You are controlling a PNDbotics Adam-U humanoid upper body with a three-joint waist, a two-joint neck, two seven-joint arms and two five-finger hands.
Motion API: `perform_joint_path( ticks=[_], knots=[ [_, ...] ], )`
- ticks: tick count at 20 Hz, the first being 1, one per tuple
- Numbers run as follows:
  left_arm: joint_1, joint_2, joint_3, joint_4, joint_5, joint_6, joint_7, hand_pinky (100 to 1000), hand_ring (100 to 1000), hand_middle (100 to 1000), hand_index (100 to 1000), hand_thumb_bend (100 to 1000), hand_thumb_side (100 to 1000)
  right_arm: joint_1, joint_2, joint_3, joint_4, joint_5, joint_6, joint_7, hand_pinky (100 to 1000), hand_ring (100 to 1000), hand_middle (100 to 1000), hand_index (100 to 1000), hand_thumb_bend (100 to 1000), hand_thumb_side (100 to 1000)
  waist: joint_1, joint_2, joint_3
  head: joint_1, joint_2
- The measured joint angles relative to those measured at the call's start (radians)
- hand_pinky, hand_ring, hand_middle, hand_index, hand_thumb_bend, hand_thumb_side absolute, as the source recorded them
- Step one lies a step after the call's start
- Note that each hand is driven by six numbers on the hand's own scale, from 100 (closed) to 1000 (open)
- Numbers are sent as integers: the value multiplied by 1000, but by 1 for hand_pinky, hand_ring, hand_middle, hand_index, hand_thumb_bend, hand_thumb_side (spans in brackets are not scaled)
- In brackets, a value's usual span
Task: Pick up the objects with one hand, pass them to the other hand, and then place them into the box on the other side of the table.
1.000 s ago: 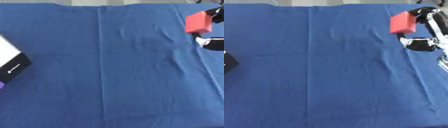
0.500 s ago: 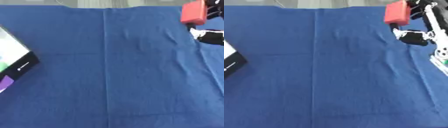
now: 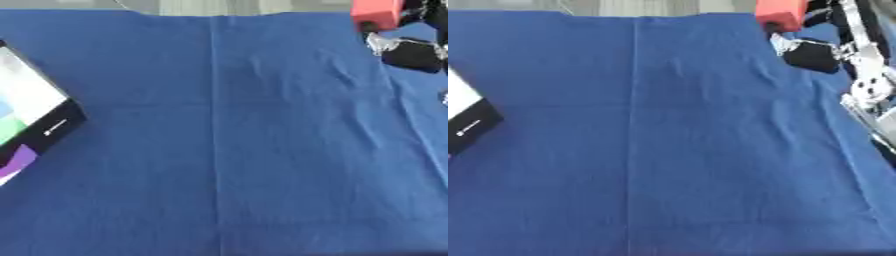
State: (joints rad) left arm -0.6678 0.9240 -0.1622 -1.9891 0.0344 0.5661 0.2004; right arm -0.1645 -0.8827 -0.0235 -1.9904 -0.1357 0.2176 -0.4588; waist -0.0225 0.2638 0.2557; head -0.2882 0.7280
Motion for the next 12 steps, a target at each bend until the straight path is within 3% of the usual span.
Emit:
perform_joint_path(
  ticks=[12],
  knots=[
    [-98, -13, -30, 0, 12, -42, -19, 917, 730, 621, 723, 100, 438, -82, 101, 124, 0, -32, 48, -84, 613, 702, 458, 454, 100, 100, 0, -5, 21, -1, 10]
  ],
)
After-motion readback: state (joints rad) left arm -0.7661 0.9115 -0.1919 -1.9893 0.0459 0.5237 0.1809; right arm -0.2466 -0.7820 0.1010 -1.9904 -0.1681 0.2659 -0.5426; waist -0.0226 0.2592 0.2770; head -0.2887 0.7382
